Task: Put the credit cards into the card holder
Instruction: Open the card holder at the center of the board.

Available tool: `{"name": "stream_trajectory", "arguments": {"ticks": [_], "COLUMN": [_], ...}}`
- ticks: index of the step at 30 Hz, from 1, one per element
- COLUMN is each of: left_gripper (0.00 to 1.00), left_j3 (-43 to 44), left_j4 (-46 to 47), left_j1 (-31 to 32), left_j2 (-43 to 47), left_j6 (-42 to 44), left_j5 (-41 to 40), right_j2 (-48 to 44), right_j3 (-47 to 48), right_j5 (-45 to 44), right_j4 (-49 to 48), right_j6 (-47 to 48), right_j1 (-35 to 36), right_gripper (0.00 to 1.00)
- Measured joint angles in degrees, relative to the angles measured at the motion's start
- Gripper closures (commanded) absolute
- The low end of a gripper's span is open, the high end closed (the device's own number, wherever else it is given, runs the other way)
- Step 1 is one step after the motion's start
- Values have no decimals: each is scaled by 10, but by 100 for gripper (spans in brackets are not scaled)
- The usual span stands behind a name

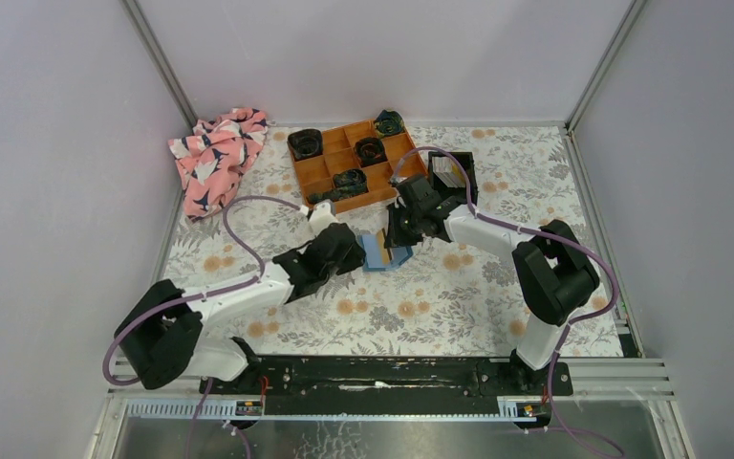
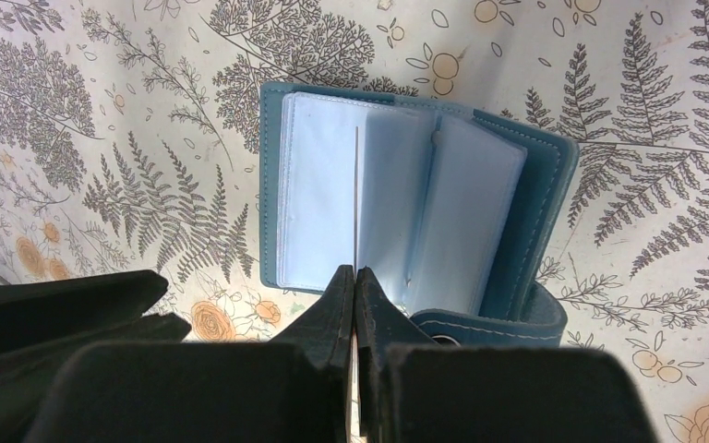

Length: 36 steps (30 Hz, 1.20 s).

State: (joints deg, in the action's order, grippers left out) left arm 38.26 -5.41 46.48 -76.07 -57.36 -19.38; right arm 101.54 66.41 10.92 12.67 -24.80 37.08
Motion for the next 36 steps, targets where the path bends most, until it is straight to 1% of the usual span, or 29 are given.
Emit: {"name": "stream_trajectory", "arguments": {"ticks": [4,7,14,27,31,36], "left_gripper": [62,63,65,69,69,70], "left_j3": [44,67,73,43,36,30], "left_j4": [18,37,68,100,110,120], "left_j1": [0,0,0,-3,-4,-5], "left_j2": [-30,-70,-139,-171,-177,-177], "left_j6": [24,35,40,35,33,33], "left_j5": [6,16,38,38,37,37], "right_j2": [0,0,0,0,0,0], "right_j3": [0,0,1,1,1,1], "right_j5": [-1,-6,-8,-7,7,24], "right_j4": [0,1,4,4,4,3], "right_j6": [0,2,2,2,1,-2], "right_j1": [0,0,0,-2,-13,-47], "right_gripper": [100,100,100,100,100,100]}}
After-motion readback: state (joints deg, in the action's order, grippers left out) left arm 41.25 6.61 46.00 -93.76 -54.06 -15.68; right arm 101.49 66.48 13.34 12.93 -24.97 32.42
